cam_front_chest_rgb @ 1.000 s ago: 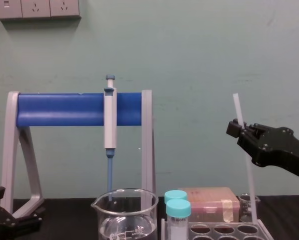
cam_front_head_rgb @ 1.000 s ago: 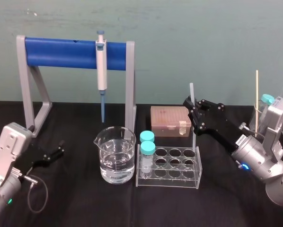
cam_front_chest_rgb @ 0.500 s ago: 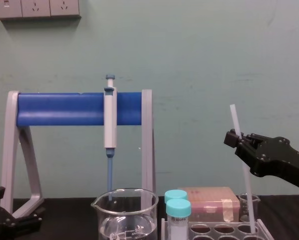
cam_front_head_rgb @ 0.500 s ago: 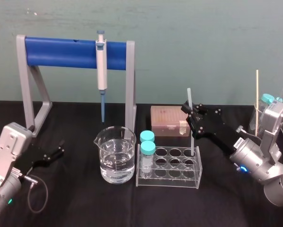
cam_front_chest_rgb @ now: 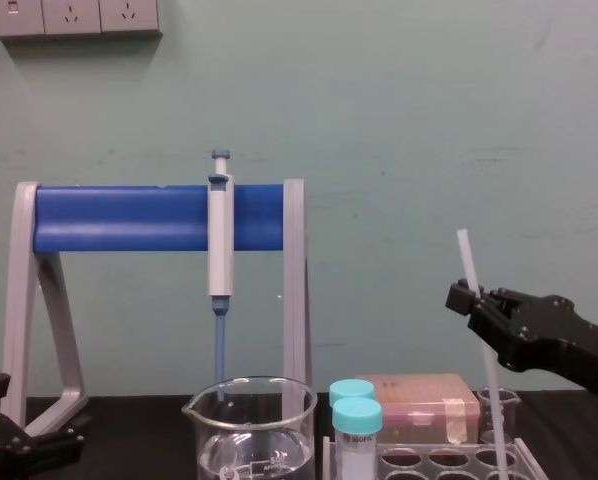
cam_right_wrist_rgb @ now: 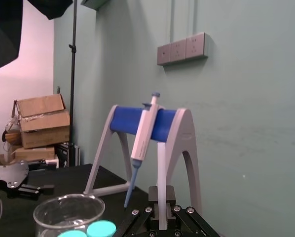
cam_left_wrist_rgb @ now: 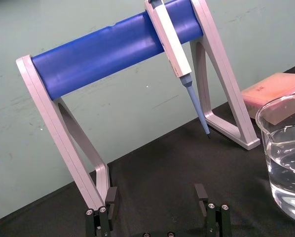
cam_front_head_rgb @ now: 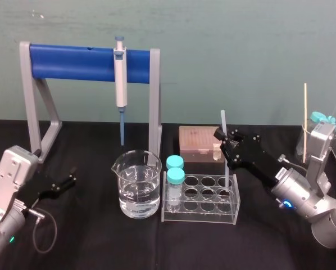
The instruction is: Pick up the stirring rod with one hand, then place it down.
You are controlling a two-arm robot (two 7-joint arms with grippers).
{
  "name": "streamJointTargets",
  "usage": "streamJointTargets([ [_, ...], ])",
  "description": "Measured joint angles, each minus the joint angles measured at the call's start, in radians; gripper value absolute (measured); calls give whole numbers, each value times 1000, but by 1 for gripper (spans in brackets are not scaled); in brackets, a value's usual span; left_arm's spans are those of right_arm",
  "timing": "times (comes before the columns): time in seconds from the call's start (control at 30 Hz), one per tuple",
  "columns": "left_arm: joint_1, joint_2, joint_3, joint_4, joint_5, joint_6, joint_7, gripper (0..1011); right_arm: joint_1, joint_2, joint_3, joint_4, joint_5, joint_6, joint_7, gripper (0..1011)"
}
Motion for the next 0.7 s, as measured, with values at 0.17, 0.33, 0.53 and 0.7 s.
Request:
streamJointTargets([
  [0.17,0,0,0,0,0,0,0,1000,19,-6,-3,51,3,9,15,79],
  [0.33,0,0,0,0,0,0,0,1000,39,-12,-7,99,-1,13,31,79],
  [0.53,0,0,0,0,0,0,0,1000,53,-15,-9,132,-4,13,46,79],
  [0.7,0,0,0,0,0,0,0,1000,59,-16,-10,143,-10,17,54,79],
])
